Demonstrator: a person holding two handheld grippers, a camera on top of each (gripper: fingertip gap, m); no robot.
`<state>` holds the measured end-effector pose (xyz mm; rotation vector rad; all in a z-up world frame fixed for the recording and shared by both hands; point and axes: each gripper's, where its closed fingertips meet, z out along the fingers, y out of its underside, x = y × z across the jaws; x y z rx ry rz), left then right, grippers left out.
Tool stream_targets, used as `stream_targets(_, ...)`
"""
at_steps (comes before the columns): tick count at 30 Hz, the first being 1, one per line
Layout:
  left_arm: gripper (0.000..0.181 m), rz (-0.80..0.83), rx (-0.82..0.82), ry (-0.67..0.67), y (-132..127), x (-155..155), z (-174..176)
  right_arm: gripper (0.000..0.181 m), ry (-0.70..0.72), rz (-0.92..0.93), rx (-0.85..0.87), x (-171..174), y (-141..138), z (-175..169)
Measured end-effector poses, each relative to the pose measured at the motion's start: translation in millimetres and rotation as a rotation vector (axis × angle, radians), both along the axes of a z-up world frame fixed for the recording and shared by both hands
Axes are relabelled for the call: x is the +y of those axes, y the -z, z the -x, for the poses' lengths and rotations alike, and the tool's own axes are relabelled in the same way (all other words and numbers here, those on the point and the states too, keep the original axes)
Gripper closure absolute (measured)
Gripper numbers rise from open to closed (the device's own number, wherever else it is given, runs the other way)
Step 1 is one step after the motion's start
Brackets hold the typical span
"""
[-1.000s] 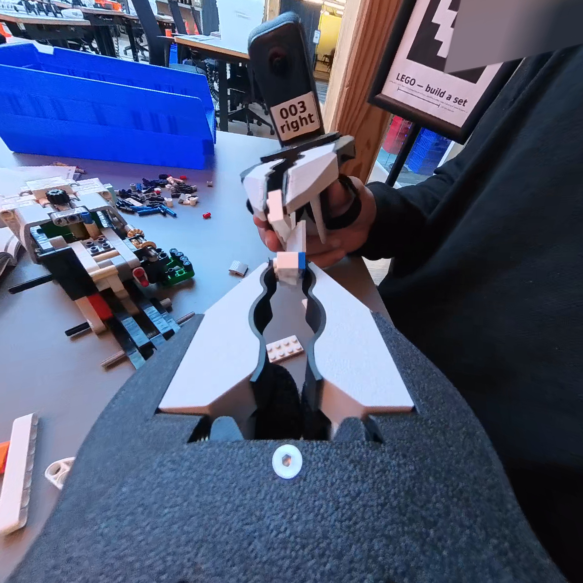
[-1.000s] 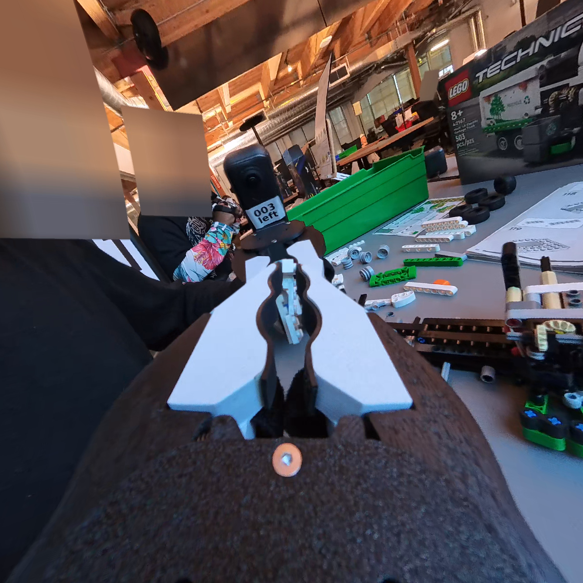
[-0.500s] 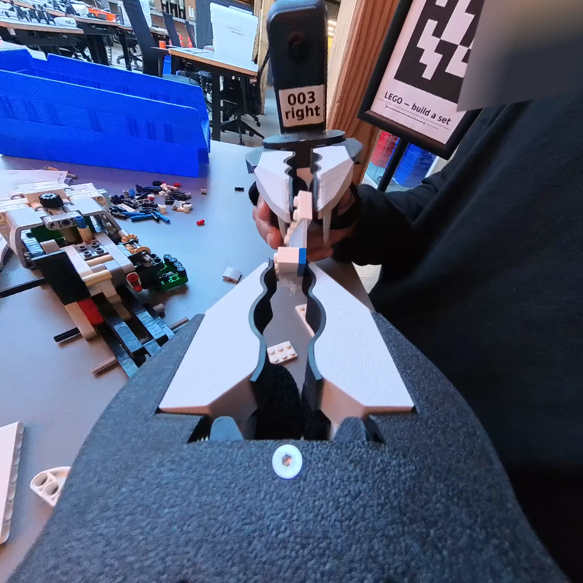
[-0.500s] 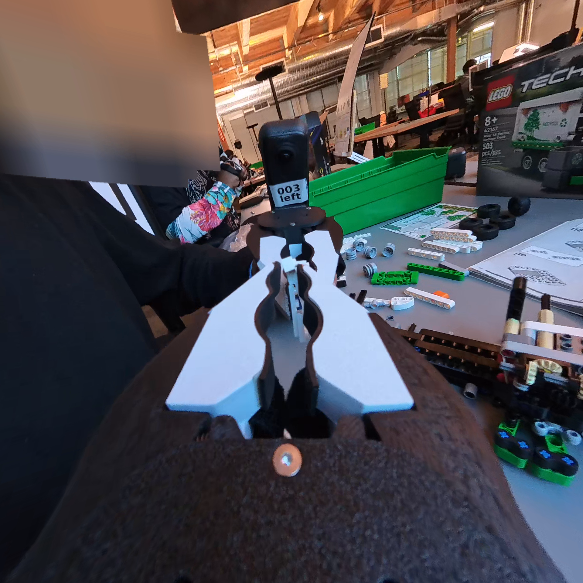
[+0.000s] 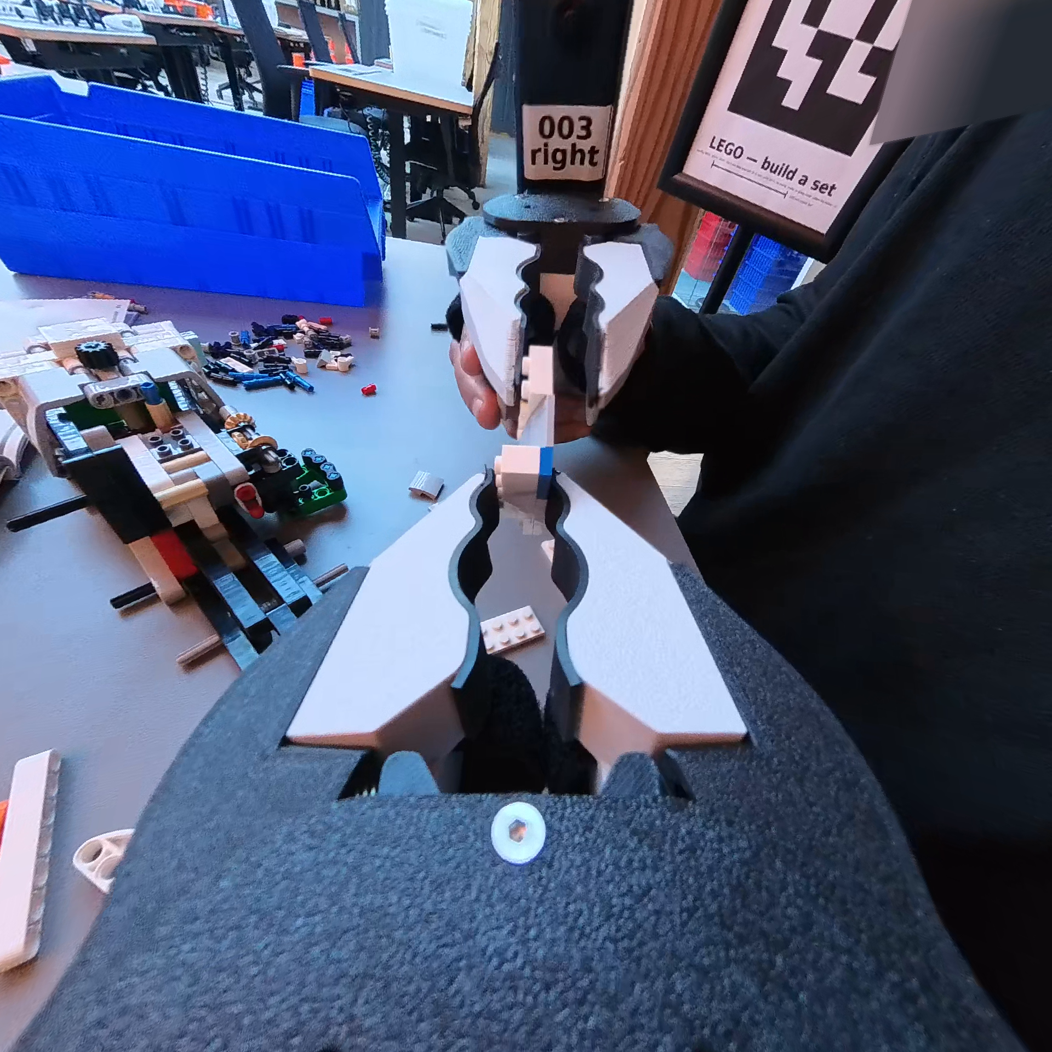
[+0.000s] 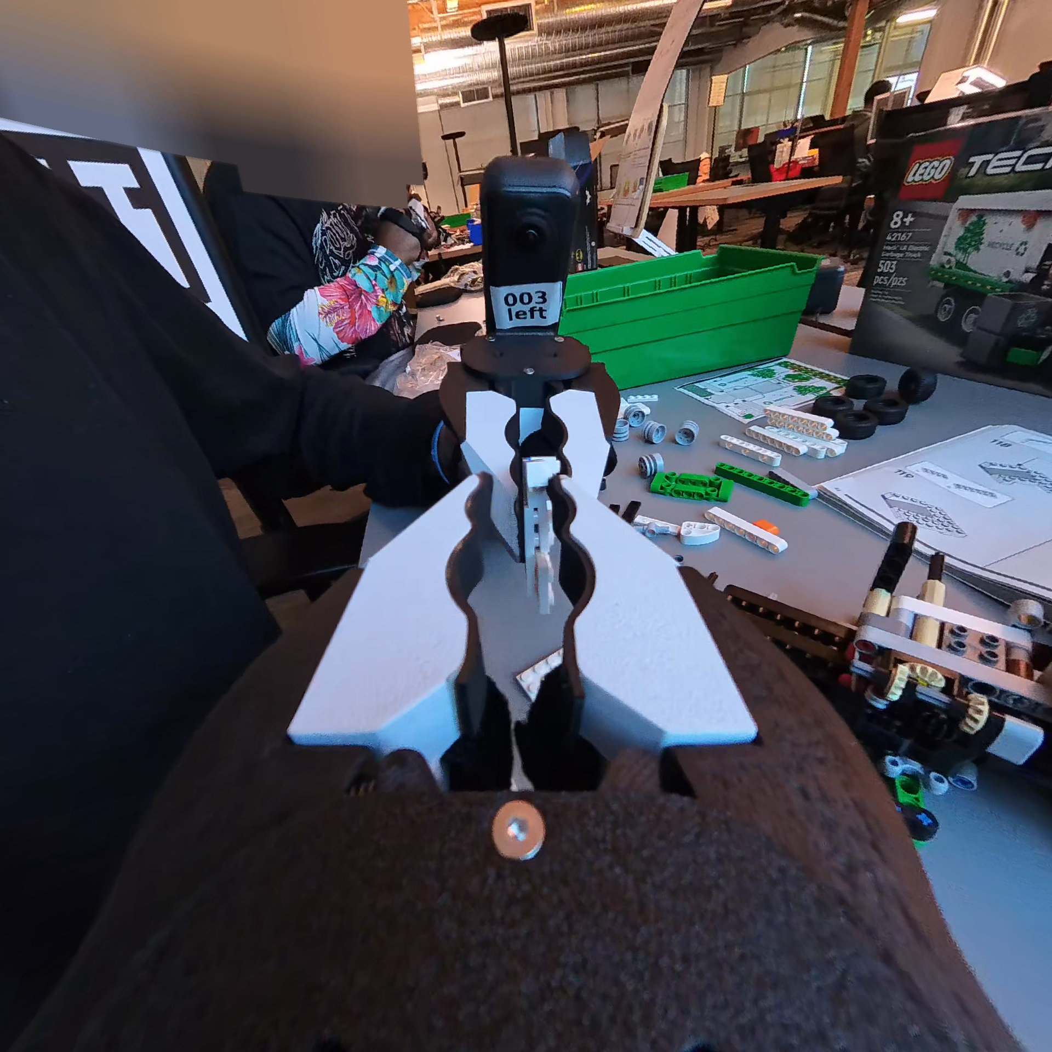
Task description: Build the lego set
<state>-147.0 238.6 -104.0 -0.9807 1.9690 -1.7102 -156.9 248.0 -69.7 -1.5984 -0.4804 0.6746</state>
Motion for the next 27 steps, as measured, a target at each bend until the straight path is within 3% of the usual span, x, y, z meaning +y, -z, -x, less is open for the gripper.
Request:
stream_targets(11, 0.167, -0.052, -0.013, -0.027, 5.0, 1.0, -3.4, 0.159, -0.034, 0.044, 0.065, -2.7, 3.2, -1.5)
stream_targets(14, 0.167, -0.129, -0.063, -0.058, 6.4, 2.3, -5.1, 0.162, -0.058, 0.031, 0.072, -5.8, 1.1, 2.4)
stream_targets(27, 0.167, -0.325, -0.287, -0.124, -2.6, -0.9, -5.8, 0.163, -0.022, 0.021, -0.119, -4.6, 5.0, 7.0)
